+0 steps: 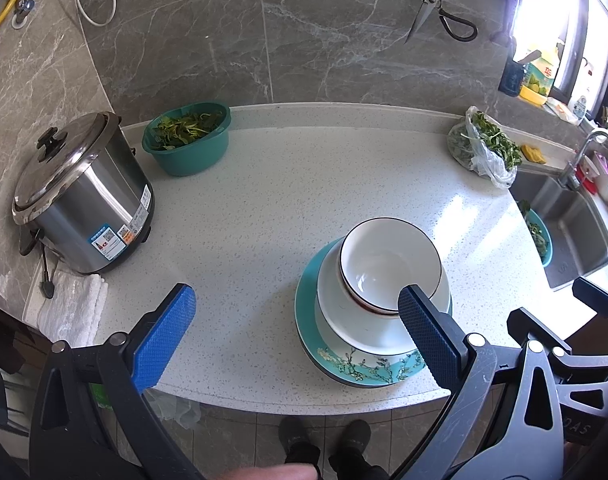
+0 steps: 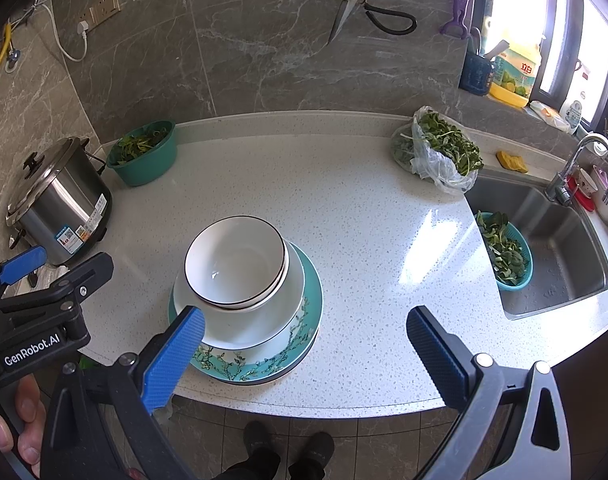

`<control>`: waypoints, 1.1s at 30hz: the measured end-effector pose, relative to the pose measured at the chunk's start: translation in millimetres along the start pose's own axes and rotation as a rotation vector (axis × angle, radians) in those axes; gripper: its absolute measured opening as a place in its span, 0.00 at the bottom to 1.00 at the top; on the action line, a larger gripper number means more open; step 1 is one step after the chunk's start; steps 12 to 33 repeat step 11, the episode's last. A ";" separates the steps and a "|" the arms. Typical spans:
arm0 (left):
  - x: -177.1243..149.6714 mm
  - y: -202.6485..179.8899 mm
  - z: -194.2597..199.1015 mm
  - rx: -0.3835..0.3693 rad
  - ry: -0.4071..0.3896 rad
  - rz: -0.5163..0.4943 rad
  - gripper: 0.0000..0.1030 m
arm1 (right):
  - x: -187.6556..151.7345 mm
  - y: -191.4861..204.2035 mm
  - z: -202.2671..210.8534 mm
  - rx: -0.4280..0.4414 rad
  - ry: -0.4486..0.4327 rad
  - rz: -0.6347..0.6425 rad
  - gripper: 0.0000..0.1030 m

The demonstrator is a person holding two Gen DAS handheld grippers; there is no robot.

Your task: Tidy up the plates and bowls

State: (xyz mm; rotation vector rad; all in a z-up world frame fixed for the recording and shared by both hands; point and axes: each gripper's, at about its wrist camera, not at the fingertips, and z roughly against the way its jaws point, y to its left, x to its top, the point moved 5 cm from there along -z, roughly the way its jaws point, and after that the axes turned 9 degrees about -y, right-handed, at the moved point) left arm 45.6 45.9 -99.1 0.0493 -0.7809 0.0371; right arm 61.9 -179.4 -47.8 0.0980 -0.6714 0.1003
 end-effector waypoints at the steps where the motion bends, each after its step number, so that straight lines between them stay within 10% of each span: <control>1: 0.1 0.9 -0.2 0.000 -0.001 0.004 1.00 | 0.2 -0.2 -0.1 0.001 0.000 0.001 1.00; 33: 1.2 1.3 1.0 0.002 -0.021 -0.001 1.00 | 0.4 -1.1 -2.3 0.008 0.005 0.009 1.00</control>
